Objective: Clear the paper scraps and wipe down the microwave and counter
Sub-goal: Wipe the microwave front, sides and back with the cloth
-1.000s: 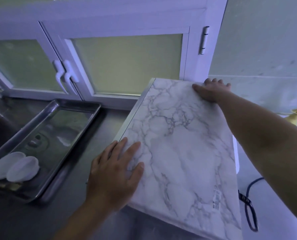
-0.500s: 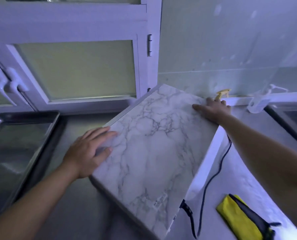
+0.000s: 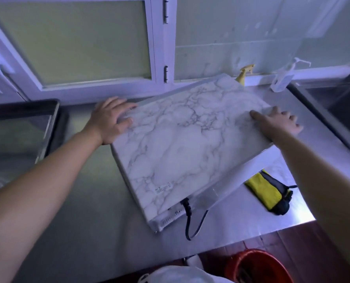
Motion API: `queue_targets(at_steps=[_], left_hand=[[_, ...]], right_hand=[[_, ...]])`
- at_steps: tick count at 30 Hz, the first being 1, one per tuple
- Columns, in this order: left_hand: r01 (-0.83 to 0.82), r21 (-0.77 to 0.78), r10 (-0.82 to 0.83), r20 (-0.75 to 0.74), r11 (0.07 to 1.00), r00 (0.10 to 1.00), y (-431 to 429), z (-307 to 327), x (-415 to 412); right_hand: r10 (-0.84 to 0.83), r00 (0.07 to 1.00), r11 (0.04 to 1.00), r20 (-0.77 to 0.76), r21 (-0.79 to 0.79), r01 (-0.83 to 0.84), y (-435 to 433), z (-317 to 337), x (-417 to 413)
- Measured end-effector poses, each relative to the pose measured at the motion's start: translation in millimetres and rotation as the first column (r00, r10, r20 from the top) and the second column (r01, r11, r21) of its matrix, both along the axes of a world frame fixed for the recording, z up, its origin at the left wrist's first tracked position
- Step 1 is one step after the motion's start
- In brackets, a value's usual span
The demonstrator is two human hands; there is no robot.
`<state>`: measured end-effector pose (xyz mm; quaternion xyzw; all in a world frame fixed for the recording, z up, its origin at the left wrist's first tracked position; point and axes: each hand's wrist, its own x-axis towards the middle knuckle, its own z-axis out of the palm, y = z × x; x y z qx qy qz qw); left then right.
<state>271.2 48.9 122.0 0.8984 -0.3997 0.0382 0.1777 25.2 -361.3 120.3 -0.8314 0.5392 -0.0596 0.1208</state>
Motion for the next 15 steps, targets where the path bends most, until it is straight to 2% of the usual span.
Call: queue_targets(at_steps=[2, 4, 6, 7, 10, 13, 15], left_hand=[[-0.186, -0.11, 0.18, -0.065, 0.976, 0.982, 1, -7, -10], [-0.397, -0.288, 0.291, -0.348, 0.871, 0.891, 6, -20, -42], [-0.523, -0.461, 0.126, -0.652, 0.717, 0.747, 15, -34, -90], [-0.551, -0.527, 0.003, -0.721, 0.648, 0.693, 21, -39, -117], [-0.578, -0.636, -0.195, -0.741, 0.511, 0.643, 40, -51, -196], [-0.61, -0.683, -0.269, -0.725, 0.402, 0.634, 48, -60, -244], [-0.645, -0.702, -0.258, -0.711, 0.301, 0.654, 41, -61, -252]], right_hand=[[-0.008, 1.0, 1.0, 0.03, -0.019, 0.009, 12, -2, -23], [0.007, 0.992, 0.999, 0.123, -0.033, -0.003, 22, -7, -46], [0.012, 0.971, 1.0, 0.24, -0.024, -0.007, 30, -12, -62], [0.007, 0.957, 1.0, 0.29, -0.012, -0.003, 34, -13, -67], [-0.013, 0.908, 1.0, 0.419, 0.02, 0.005, 43, -14, -77], [-0.031, 0.865, 0.999, 0.5, 0.03, 0.019, 55, -14, -82], [-0.072, 0.834, 0.997, 0.547, 0.027, 0.068, 63, -13, -82]])
